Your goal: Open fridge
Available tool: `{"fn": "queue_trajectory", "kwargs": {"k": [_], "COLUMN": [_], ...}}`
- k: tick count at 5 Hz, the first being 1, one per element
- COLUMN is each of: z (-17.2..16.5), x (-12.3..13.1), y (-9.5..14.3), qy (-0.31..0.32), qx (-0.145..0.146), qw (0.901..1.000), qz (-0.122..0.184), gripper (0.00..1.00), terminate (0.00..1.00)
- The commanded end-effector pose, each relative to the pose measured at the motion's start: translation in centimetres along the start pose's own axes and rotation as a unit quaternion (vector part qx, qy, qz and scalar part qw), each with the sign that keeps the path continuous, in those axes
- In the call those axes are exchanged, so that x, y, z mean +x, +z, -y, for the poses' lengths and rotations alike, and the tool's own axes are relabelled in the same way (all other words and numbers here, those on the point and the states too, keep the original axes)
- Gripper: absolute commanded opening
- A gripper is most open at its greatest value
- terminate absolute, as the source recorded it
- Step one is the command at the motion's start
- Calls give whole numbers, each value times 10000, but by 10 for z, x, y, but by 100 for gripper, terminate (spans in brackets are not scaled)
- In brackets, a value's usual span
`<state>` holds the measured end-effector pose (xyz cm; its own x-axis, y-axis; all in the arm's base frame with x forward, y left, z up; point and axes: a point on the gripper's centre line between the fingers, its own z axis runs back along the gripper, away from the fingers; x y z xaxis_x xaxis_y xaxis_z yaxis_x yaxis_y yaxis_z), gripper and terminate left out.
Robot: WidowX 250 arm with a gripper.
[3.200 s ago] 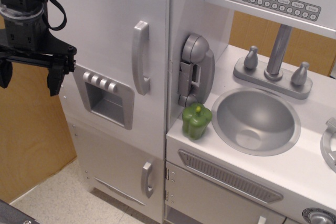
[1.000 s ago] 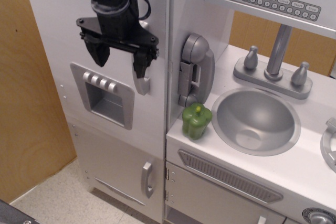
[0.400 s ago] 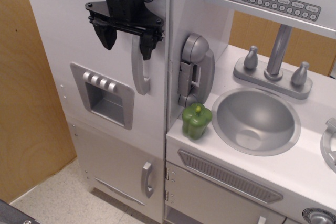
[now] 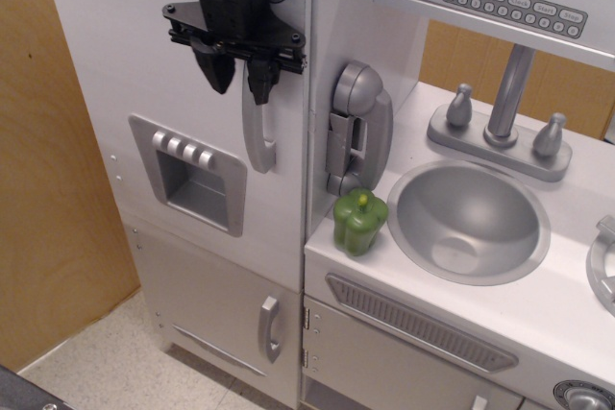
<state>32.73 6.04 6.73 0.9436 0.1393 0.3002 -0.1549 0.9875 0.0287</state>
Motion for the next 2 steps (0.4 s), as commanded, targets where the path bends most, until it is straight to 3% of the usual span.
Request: {"fn": "queue_trajectory", "kwargs": {"k": [1,2], "z": [-10,-16], "x": [5,-21], "y": [20,23], "qy": [8,-155], "qx": [-1,108], "qw": [9993,9995], "qz": [385,271], "gripper": [0,0], "terminate": [0,0]}}
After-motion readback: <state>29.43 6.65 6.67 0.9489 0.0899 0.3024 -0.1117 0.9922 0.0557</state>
